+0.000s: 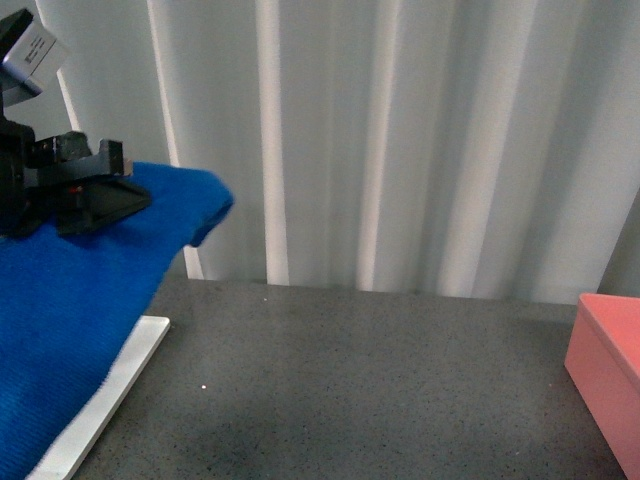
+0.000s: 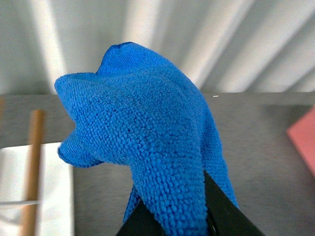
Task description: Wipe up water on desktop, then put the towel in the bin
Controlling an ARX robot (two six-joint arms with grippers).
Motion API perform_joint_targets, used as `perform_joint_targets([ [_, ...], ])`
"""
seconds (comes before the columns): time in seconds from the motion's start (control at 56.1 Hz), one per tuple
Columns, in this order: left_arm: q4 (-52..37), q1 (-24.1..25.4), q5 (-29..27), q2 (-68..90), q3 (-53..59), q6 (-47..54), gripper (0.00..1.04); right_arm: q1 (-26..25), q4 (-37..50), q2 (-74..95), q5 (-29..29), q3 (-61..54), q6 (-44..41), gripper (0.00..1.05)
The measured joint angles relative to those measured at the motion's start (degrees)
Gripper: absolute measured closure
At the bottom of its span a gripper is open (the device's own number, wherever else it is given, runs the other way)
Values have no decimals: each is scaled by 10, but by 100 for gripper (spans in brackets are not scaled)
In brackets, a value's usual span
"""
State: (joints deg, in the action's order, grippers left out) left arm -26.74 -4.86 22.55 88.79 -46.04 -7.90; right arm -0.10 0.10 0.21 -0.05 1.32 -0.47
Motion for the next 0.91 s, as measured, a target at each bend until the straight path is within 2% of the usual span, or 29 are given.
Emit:
perform_joint_targets([
  [0.107,-62,-46,29,-24,39,-66,99,0,0,0,0,0,0,7],
  [0.303,-170,-133,27,-22,87,-164,99,0,0,0,0,0,0,7],
  [0.41,-248,-181,-5,5,90,-229,99,0,0,0,0,0,0,7],
  [0.588,-329,-220,-85,56,90,-311,99,0,0,0,0,0,0,7],
  [0.766,-357,-238,-140,86,90,-367,99,0,0,0,0,0,0,7],
  [0.909,-337,-247,-165,87,82,-355,99,0,0,0,0,0,0,7],
])
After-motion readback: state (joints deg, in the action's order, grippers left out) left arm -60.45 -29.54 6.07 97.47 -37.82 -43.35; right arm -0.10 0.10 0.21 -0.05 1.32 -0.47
